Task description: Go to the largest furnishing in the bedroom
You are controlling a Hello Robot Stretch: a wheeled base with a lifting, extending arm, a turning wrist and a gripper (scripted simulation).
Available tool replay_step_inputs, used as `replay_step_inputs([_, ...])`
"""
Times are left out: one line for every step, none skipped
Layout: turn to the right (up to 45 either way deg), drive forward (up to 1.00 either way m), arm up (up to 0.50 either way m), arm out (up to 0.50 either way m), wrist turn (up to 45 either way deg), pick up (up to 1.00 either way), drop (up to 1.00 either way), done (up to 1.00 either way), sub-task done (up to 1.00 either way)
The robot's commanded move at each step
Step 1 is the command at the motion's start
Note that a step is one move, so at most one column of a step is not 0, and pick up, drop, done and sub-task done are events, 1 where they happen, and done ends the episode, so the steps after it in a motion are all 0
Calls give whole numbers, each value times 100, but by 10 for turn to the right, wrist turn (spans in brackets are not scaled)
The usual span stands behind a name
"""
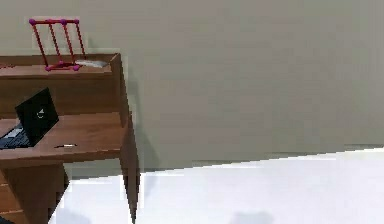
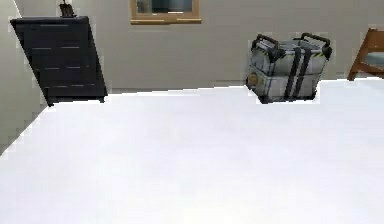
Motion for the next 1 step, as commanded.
replay_step_inputs([0, 15, 0, 0, 0, 0, 0, 0, 0])
